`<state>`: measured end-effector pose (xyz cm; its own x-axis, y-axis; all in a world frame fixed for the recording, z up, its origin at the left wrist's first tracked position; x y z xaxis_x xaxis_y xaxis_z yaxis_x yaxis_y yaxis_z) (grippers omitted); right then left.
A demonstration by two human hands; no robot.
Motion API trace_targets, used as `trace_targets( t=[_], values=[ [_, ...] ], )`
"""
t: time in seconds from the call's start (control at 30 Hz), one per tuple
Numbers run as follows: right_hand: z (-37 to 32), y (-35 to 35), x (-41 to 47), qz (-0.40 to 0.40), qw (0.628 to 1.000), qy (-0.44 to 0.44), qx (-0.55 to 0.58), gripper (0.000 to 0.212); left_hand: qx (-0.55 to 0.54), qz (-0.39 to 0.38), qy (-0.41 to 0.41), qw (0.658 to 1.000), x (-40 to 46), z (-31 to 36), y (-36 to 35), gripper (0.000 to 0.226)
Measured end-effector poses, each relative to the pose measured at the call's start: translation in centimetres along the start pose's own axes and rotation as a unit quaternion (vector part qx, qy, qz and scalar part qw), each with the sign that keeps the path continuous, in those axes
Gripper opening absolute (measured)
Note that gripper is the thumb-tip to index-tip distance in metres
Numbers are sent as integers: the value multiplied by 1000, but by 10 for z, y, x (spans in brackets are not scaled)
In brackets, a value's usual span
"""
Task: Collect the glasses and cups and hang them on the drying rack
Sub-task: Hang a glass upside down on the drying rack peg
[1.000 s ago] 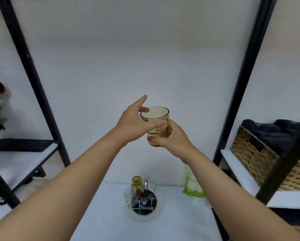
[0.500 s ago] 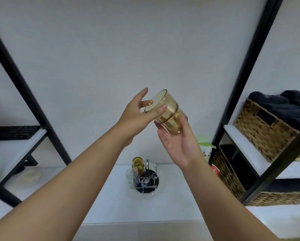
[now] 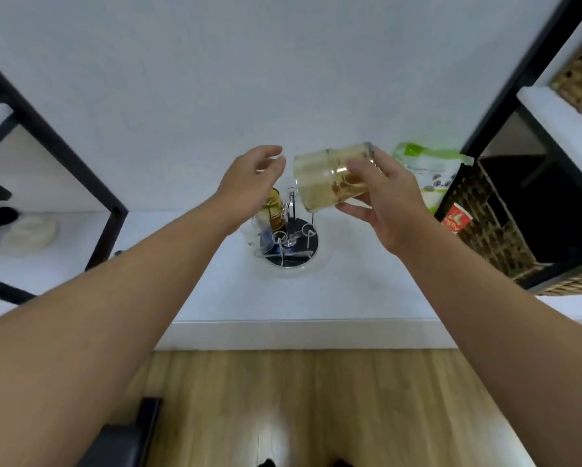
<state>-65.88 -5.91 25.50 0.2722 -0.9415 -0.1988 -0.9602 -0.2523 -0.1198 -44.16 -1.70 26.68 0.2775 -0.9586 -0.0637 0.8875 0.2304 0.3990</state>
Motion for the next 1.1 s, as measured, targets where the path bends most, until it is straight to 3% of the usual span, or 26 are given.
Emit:
trace_targets(
  t=[0.13, 0.23, 0.33, 0.57, 1.1],
  values=[
    [55, -4, 20, 27, 997, -3, -70, 73, 69, -8, -1, 998, 14, -70, -17, 38],
    [83, -13, 35, 36, 981, 42, -183, 94, 126, -11, -3, 992, 27, -112, -21, 38],
    [104, -26, 50, 32, 941, 98, -322, 89, 180, -2, 0, 984, 40, -144, -20, 41],
    [142, -59, 76, 0, 879, 158, -449, 87, 255, -11, 10, 967, 62, -205, -19, 45],
    [197, -92, 106, -44, 812, 181, -553, 90, 278, 37, -54, 958, 75, -235, -19, 38]
  ],
)
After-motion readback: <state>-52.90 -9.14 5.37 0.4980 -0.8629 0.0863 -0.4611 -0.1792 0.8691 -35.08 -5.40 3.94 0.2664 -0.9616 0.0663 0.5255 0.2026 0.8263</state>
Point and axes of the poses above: each hand's wrist, its own x-axis towards the middle knuckle, its own y-axis out of the back of the hand, z = x × y, the point moved 5 cm from there along x, towards the middle knuckle, and after that the axes turned 6 degrees about -x, right-handed, at the moved point
